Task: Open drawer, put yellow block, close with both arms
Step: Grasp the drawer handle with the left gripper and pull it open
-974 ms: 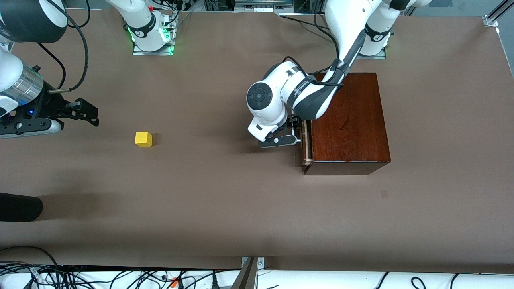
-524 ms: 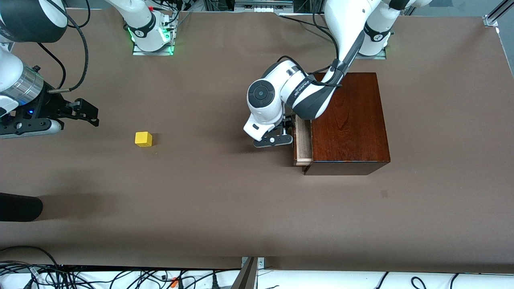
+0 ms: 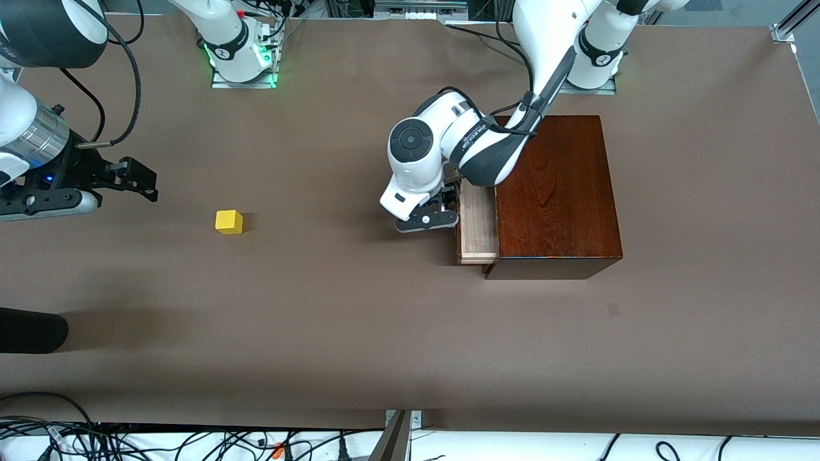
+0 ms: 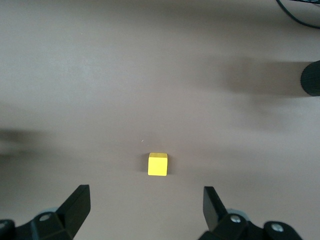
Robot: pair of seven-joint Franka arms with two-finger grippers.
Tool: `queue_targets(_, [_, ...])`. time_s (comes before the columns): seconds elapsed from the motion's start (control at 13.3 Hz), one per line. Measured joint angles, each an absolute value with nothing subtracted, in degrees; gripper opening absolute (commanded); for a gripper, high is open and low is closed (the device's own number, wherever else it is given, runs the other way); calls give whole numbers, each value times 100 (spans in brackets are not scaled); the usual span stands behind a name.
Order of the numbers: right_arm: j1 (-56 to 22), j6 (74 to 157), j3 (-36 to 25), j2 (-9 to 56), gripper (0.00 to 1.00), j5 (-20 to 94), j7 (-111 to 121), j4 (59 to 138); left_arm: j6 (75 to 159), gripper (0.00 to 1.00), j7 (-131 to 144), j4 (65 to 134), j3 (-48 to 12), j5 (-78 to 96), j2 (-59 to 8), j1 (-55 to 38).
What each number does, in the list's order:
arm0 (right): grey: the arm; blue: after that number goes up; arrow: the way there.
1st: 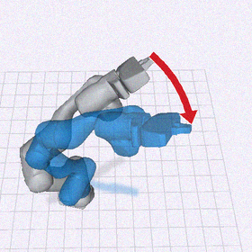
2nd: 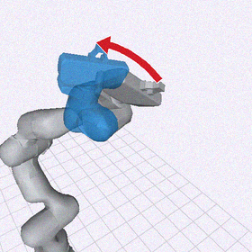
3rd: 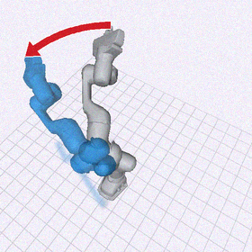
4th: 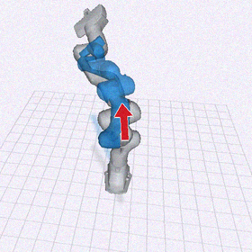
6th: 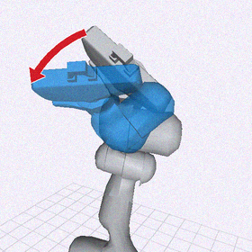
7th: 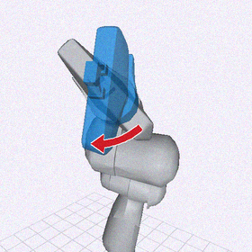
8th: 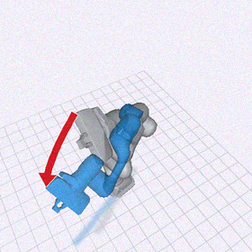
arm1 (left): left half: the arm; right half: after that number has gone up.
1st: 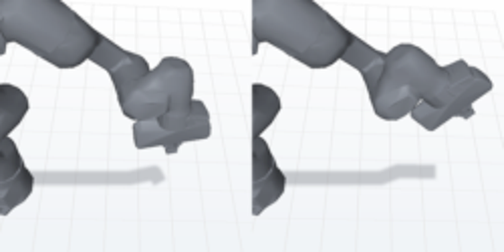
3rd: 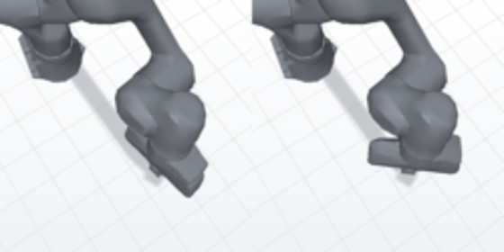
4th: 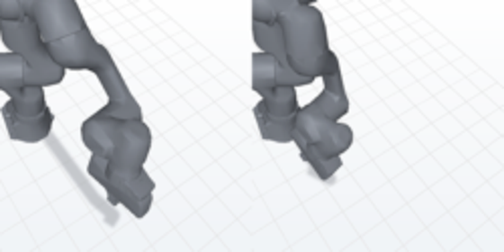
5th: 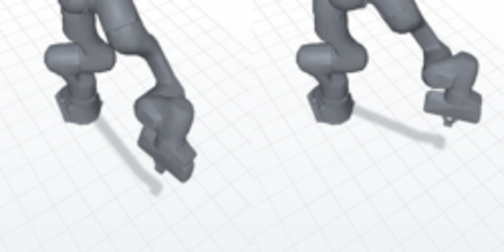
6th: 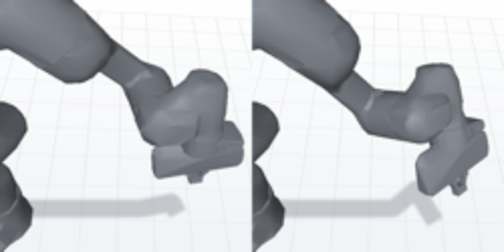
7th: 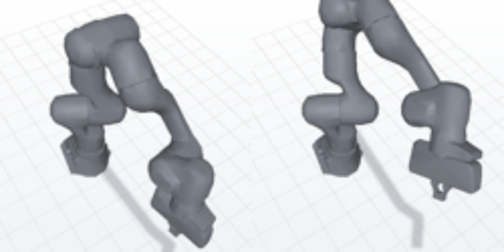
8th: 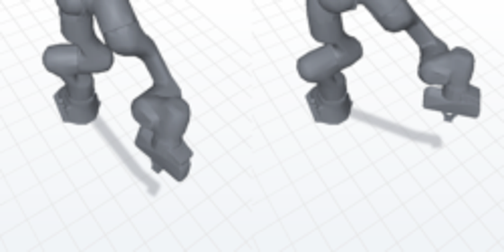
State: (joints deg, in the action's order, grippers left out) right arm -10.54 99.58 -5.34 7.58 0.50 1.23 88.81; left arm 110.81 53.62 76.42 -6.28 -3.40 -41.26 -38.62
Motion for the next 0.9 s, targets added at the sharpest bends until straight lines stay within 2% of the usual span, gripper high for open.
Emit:
queue_targets(0.45, [-1054, 9958, -534, 758, 100, 50, 123, 8881, 11440, 100, 5463, 7652, -644, -315, -4134, -3954])
queue_targets(0.9, [-1068, 9958, -513, 758, 100, 50, 123, 8881, 11448, 100, 5500, 7641, -645, -314, -4140, -3963])
